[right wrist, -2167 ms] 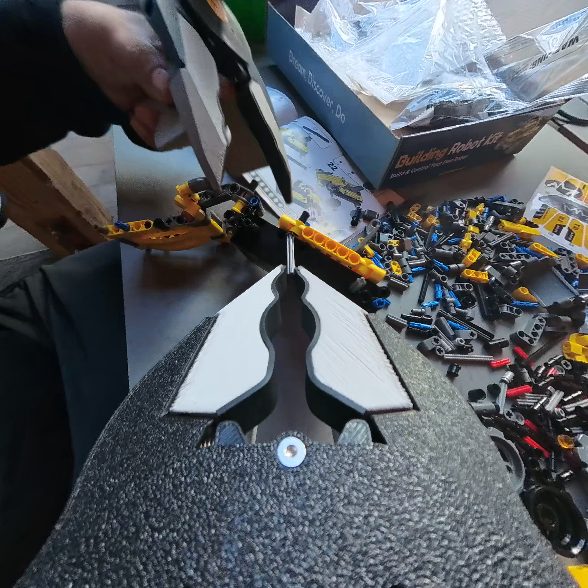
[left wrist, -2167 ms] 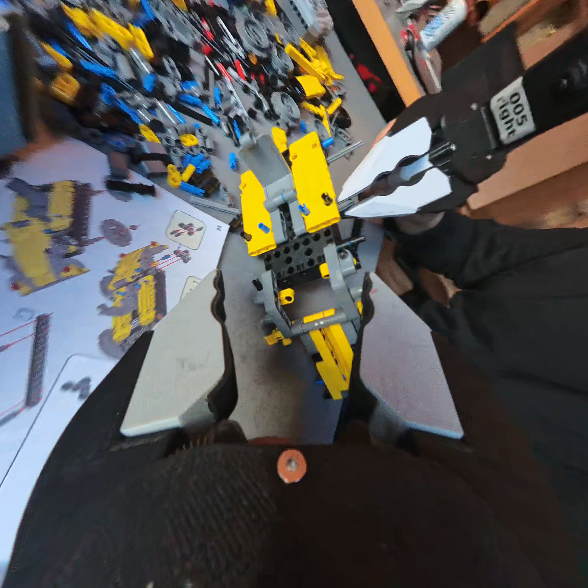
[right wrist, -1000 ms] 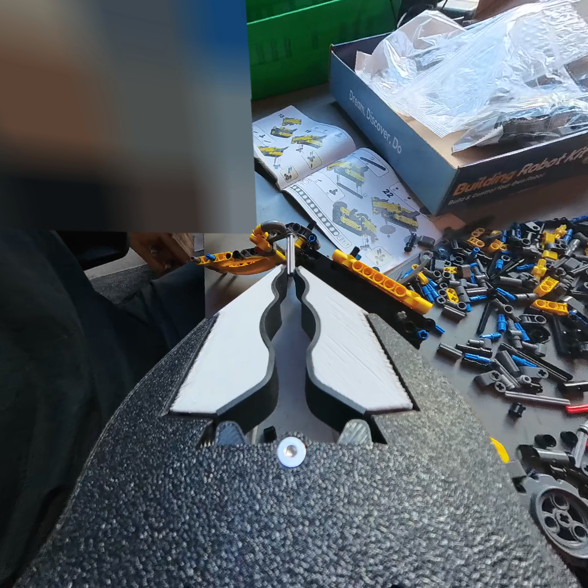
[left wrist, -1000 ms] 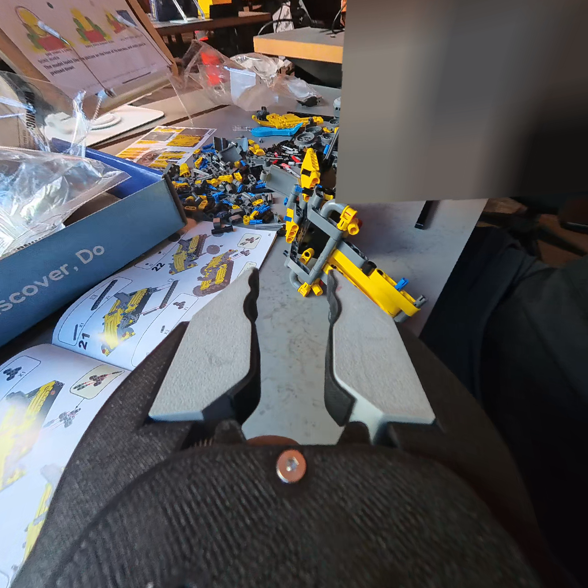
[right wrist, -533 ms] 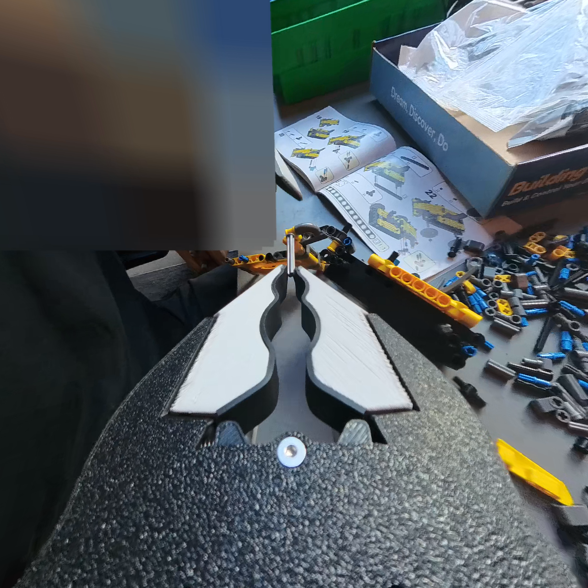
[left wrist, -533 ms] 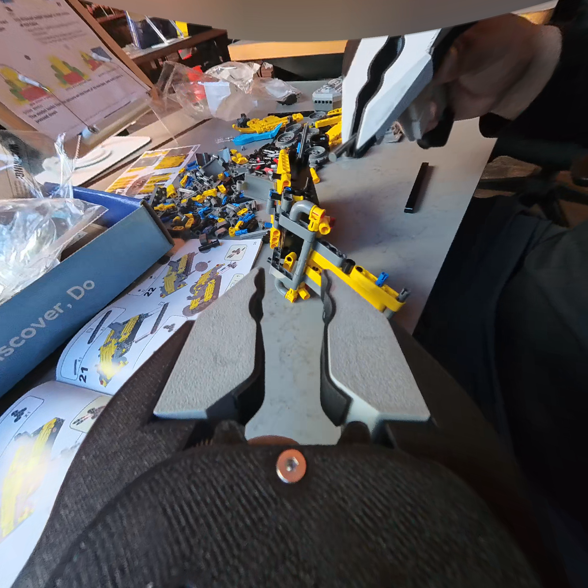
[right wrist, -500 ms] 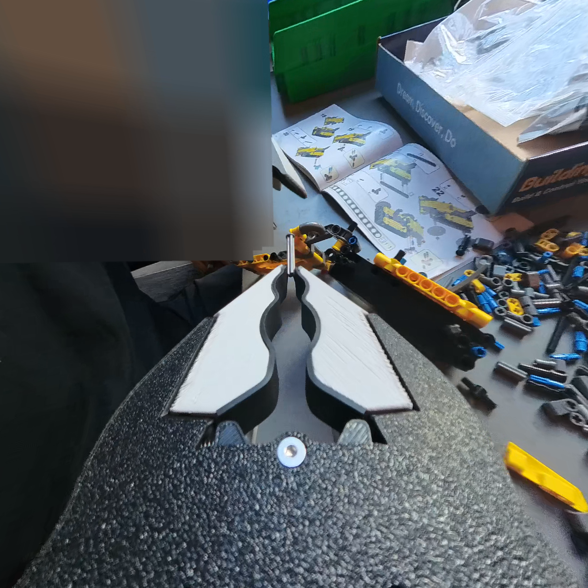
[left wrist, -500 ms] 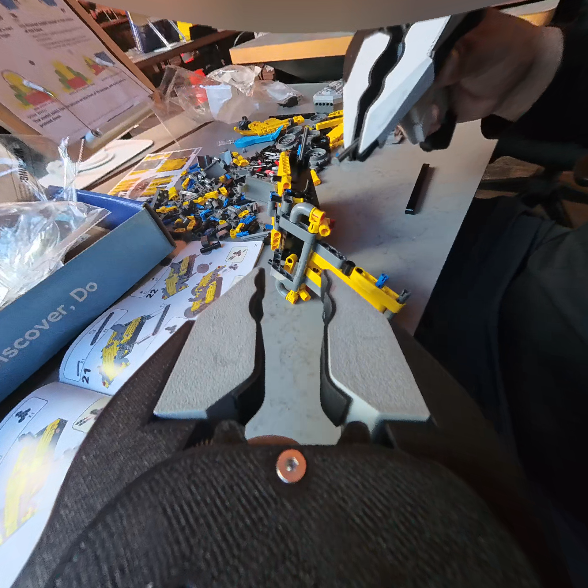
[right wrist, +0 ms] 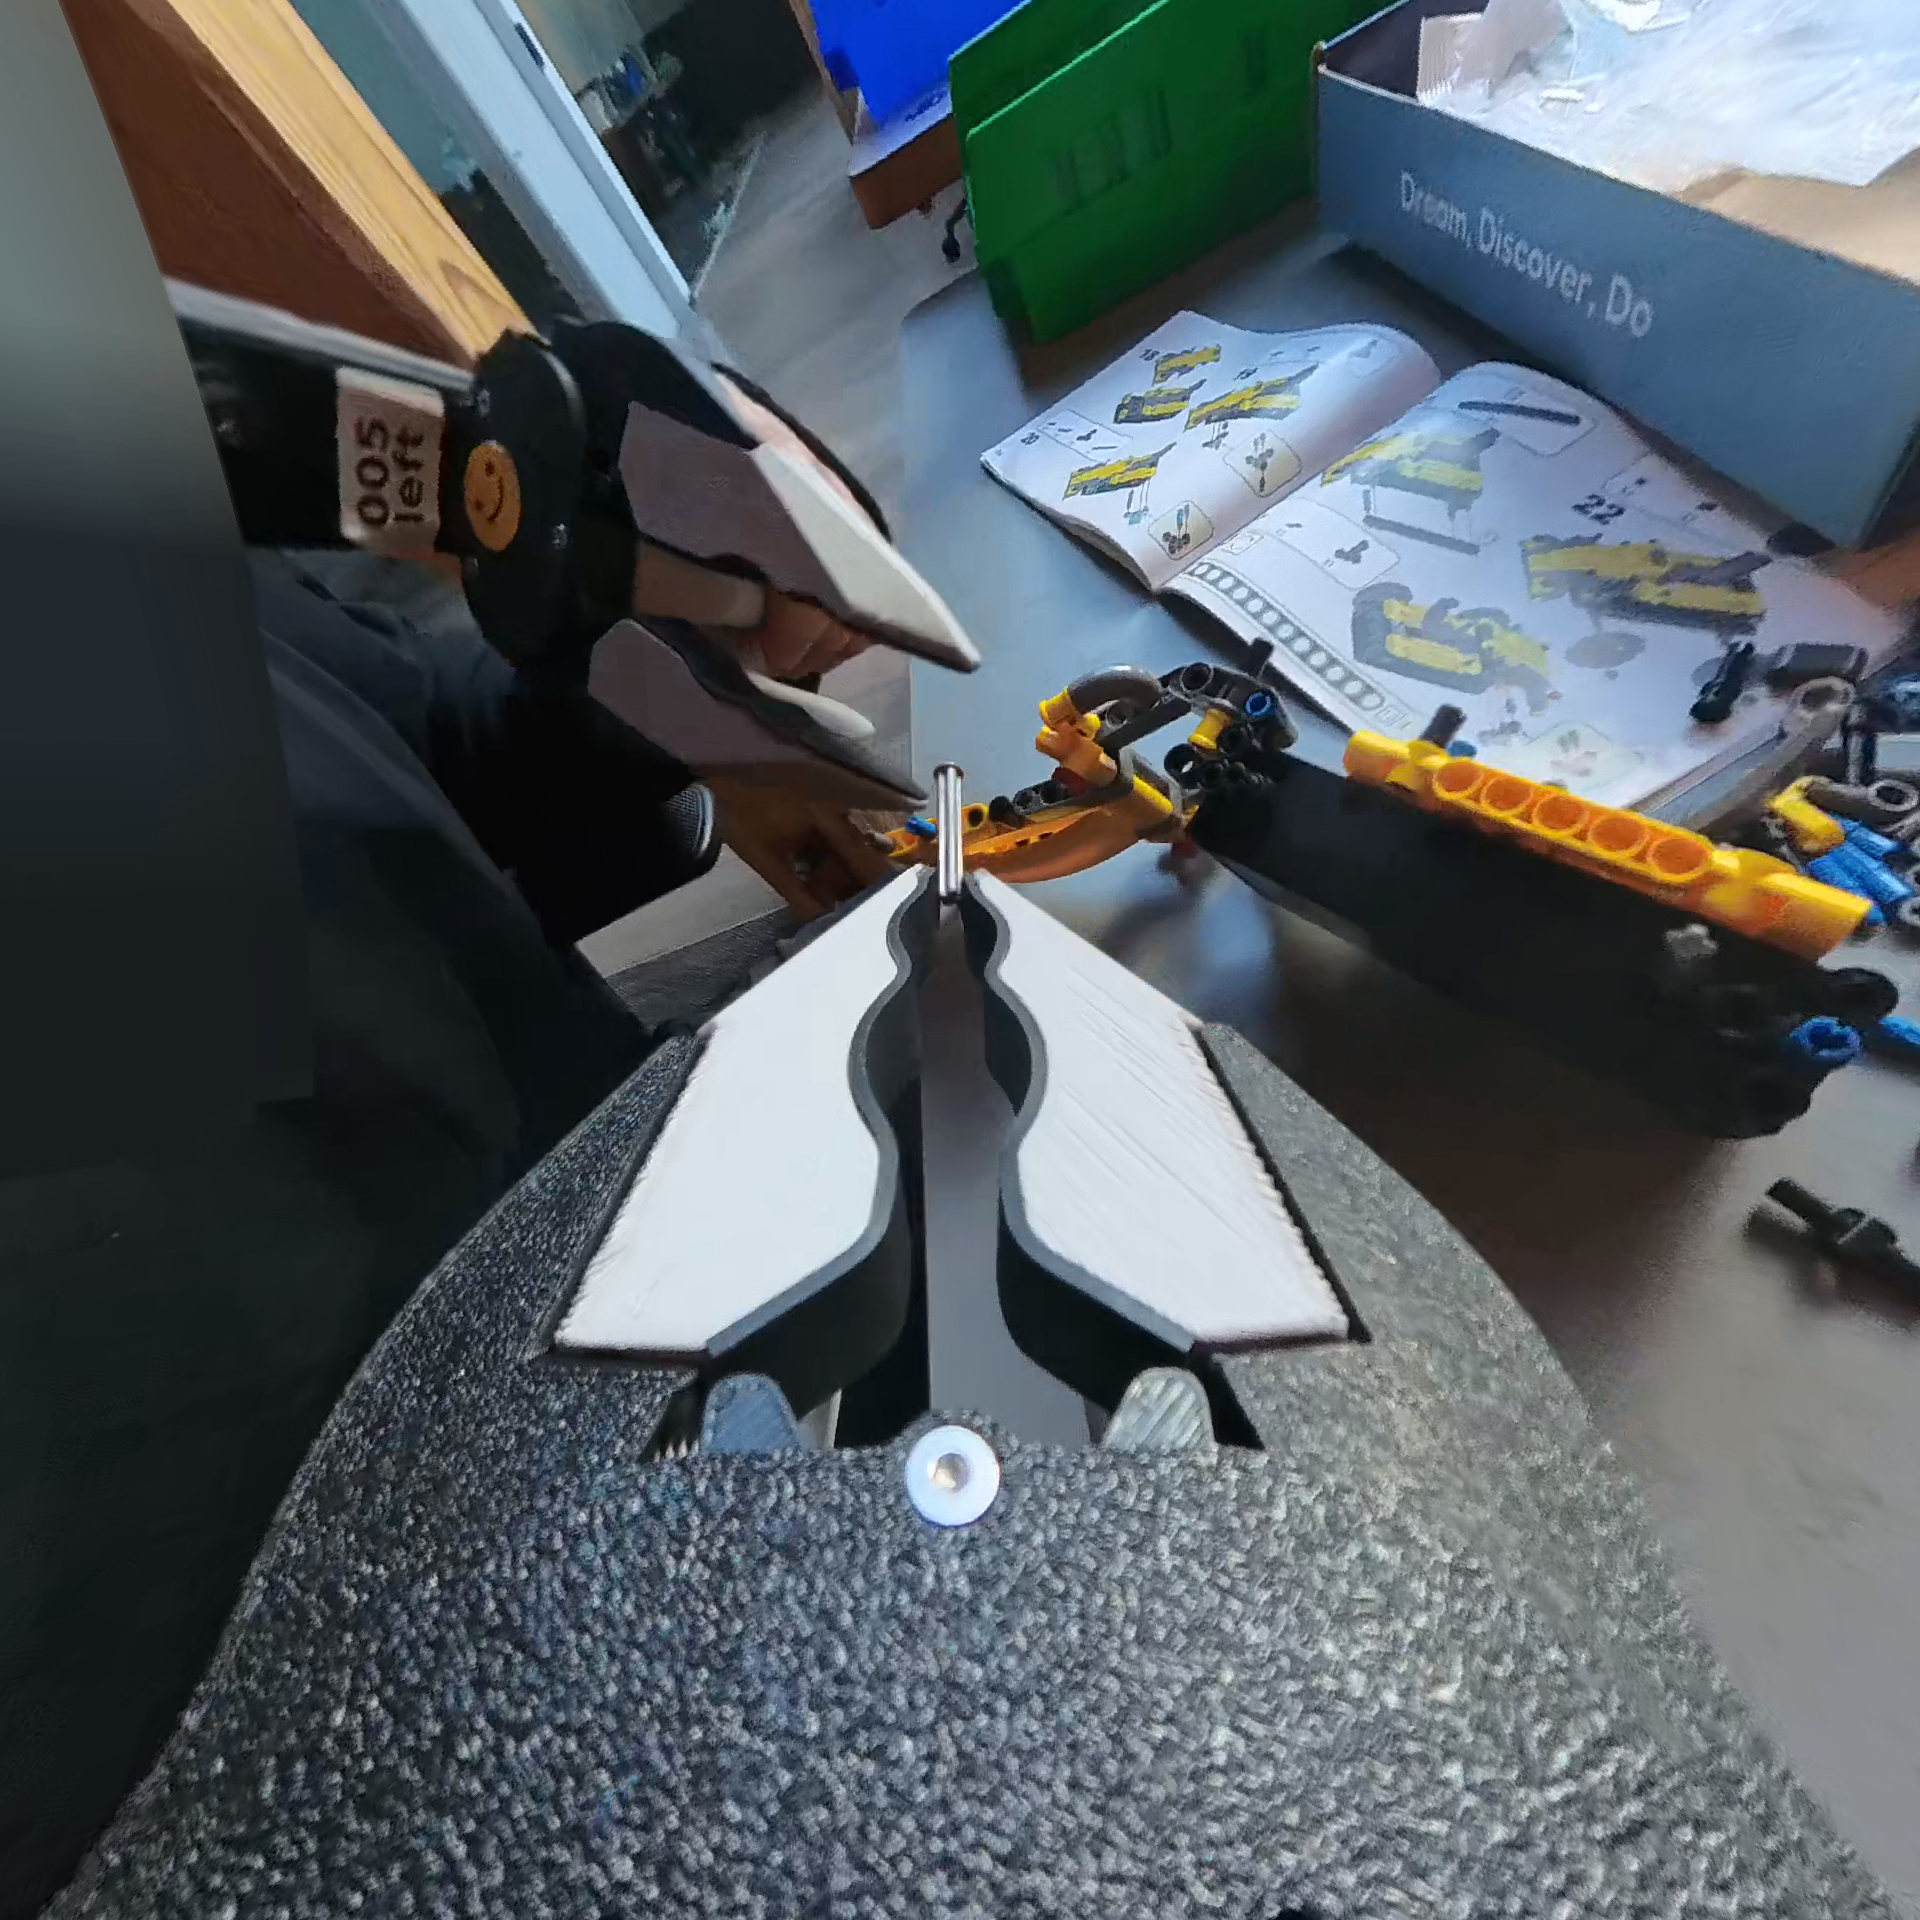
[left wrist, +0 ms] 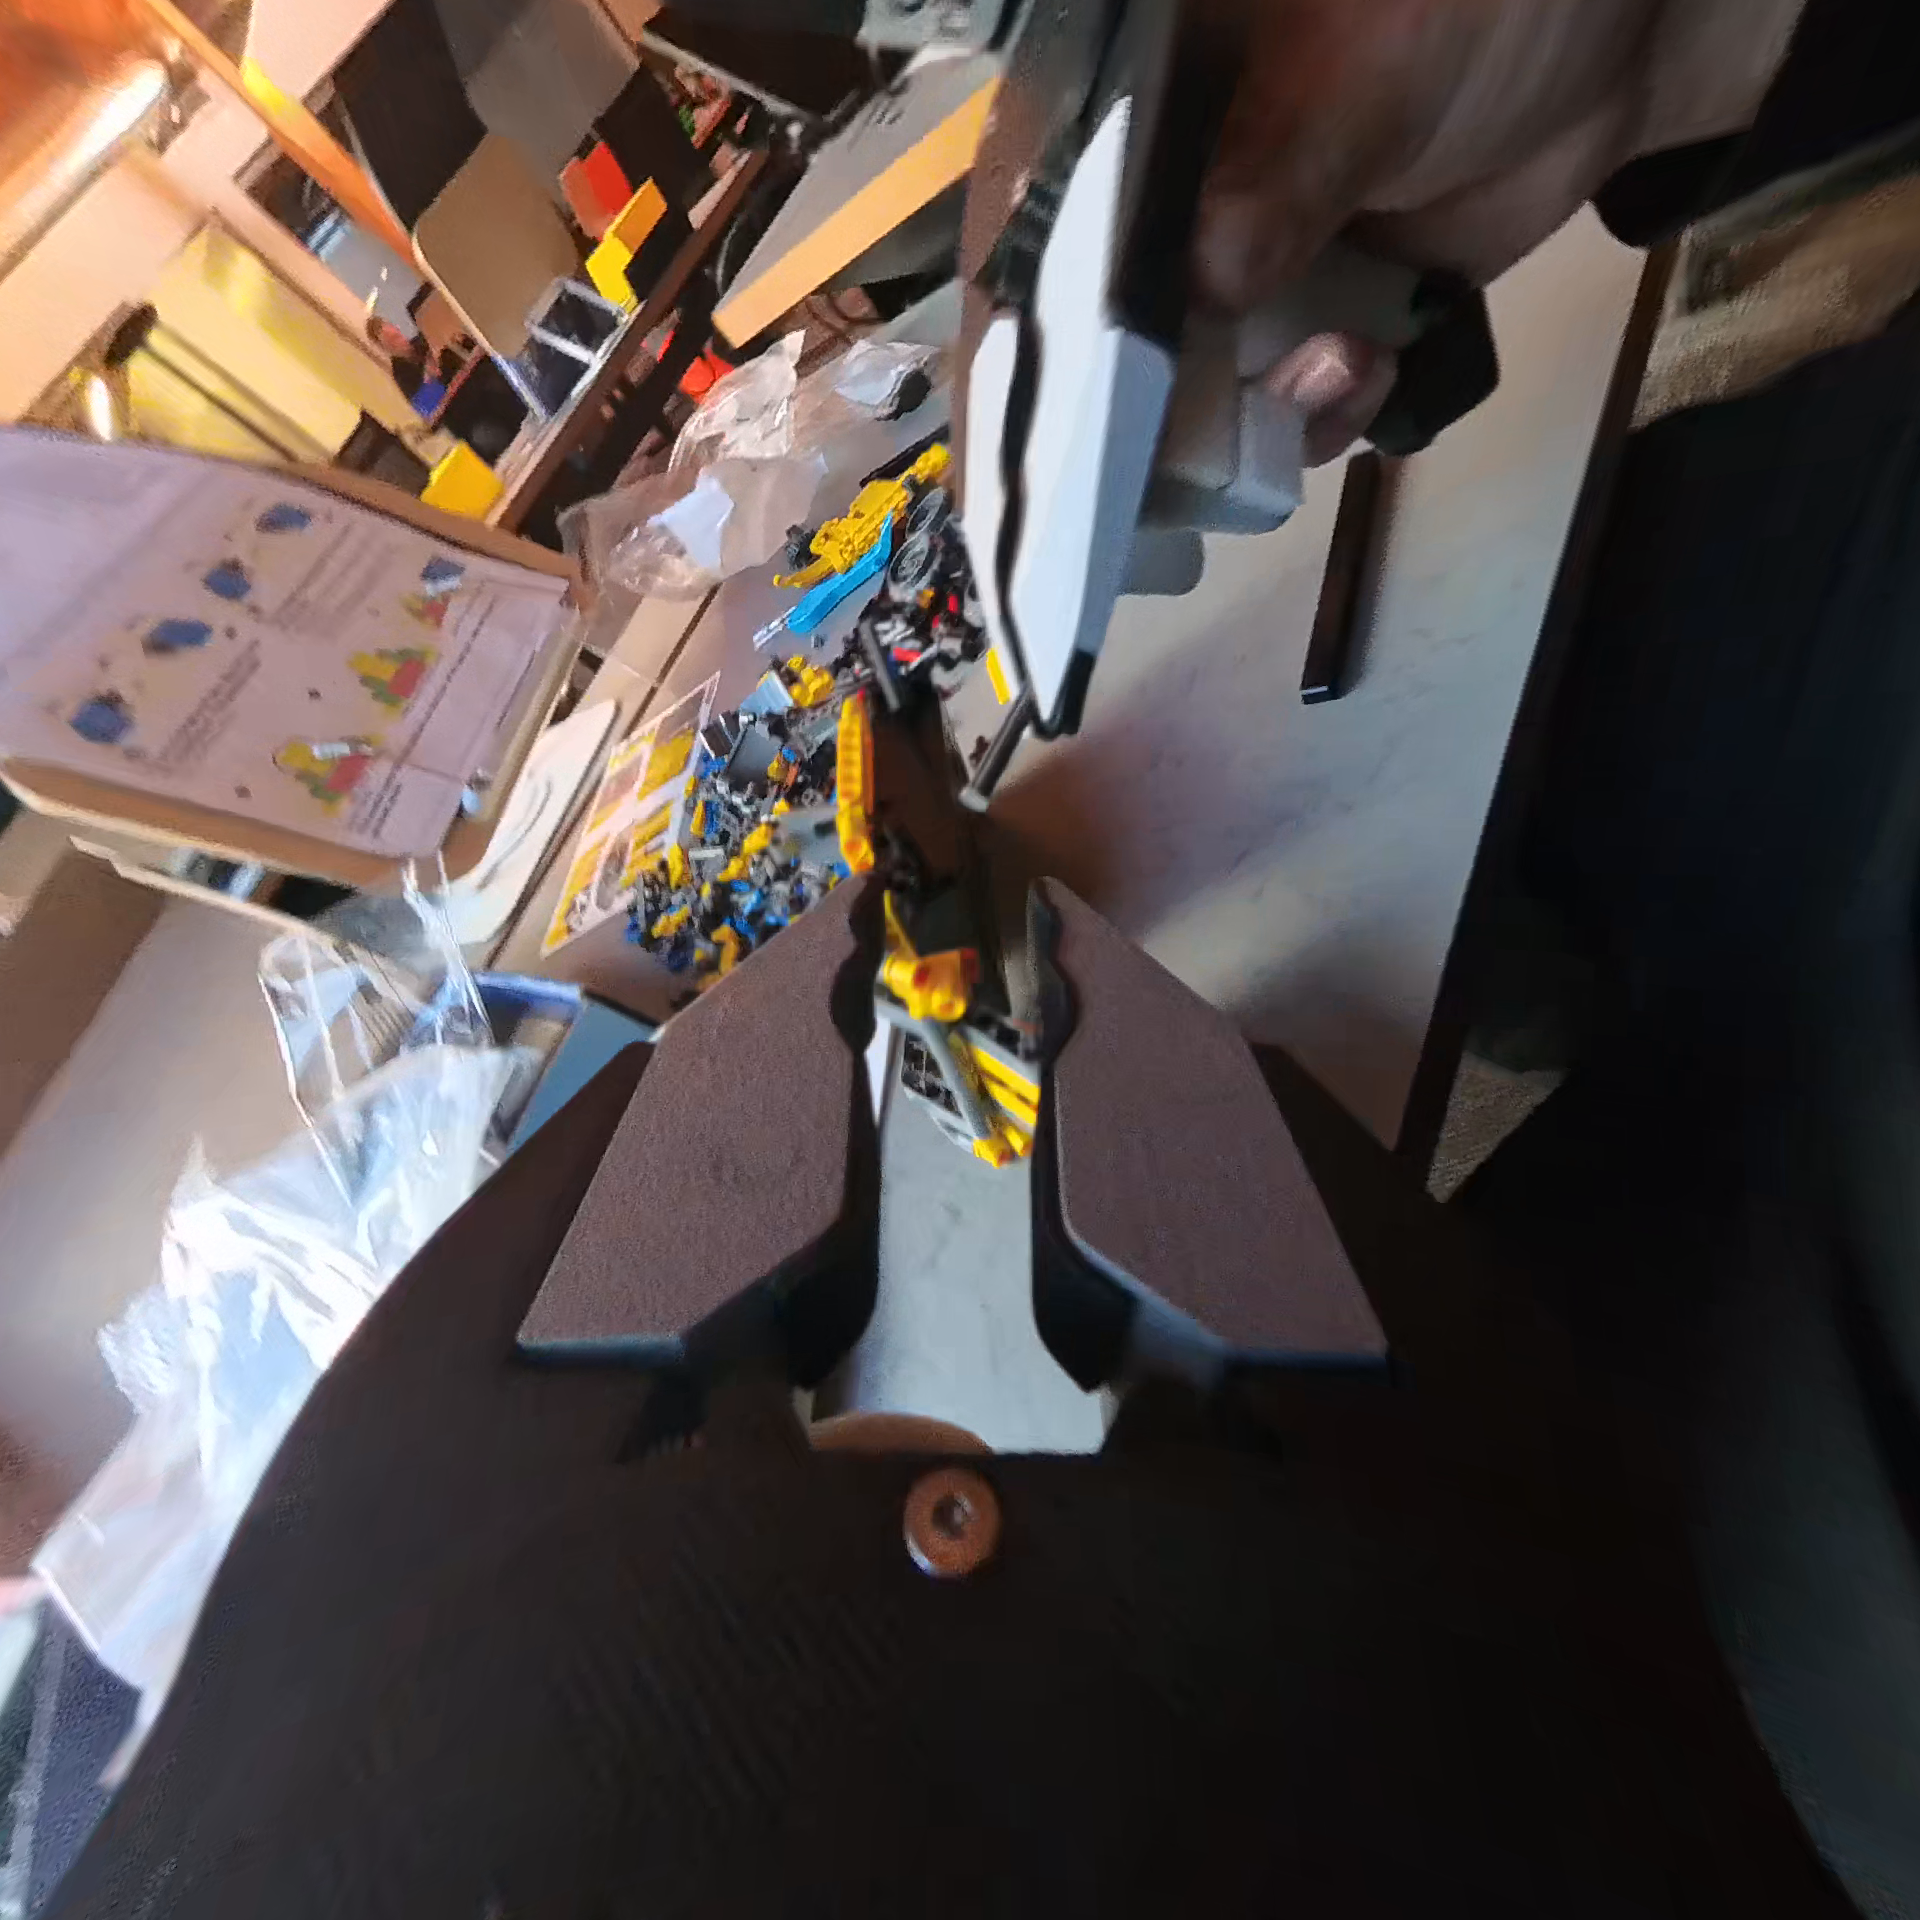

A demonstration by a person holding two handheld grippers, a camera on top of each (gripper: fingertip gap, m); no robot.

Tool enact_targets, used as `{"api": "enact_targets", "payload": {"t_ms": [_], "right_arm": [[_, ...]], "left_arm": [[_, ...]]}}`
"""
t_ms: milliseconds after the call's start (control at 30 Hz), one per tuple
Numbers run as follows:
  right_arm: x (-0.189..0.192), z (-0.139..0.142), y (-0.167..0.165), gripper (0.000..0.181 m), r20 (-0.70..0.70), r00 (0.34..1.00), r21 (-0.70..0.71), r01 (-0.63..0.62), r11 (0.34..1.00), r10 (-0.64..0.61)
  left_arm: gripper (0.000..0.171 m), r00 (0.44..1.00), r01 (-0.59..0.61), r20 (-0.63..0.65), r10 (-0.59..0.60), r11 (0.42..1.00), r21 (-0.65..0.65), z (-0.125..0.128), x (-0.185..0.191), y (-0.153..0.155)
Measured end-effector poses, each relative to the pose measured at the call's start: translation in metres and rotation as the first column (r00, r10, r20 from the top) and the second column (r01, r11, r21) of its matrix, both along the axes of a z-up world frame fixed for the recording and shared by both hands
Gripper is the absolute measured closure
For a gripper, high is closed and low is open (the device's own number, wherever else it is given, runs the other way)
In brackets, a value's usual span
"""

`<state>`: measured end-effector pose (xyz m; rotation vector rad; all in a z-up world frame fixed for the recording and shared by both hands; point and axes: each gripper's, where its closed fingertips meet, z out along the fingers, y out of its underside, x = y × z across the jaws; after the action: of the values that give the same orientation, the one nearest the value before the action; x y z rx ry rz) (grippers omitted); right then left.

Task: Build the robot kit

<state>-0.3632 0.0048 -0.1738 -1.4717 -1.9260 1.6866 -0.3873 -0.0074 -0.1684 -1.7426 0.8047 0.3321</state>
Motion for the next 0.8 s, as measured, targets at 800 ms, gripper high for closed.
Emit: {"api": "enact_targets", "payload": {"t_ms": [800], "right_arm": [[0.014, 0.032, 0.001, 0.177, -0.298, 0.954, 0.127, 0.083, 0.988, -0.042]], "left_arm": [[0.170, 0.884, 0.073, 0.461, -0.071, 0.997, 0.014, 0.006, 0.039, 0.013]]}}
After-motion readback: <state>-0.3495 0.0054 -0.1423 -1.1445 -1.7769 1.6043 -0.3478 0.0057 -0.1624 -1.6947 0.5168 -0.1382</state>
